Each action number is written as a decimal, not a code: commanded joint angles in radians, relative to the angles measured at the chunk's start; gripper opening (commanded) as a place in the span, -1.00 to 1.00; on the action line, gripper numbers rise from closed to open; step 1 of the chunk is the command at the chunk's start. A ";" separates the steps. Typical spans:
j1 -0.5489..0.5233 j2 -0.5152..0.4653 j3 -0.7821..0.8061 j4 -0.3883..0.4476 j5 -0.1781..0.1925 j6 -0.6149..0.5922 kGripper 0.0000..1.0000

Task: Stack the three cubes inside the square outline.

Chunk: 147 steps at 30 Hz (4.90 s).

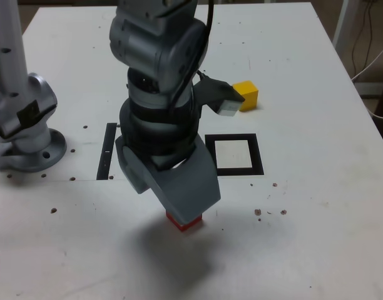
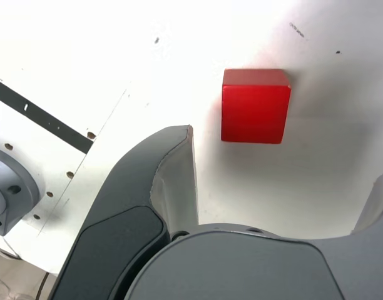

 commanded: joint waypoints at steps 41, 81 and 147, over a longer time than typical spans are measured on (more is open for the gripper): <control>0.064 0.116 0.108 -0.162 0.018 -0.029 0.09; 0.149 0.091 -0.123 0.088 0.015 -0.076 -0.23; 0.529 0.250 -0.178 -0.020 -0.051 -0.249 -0.23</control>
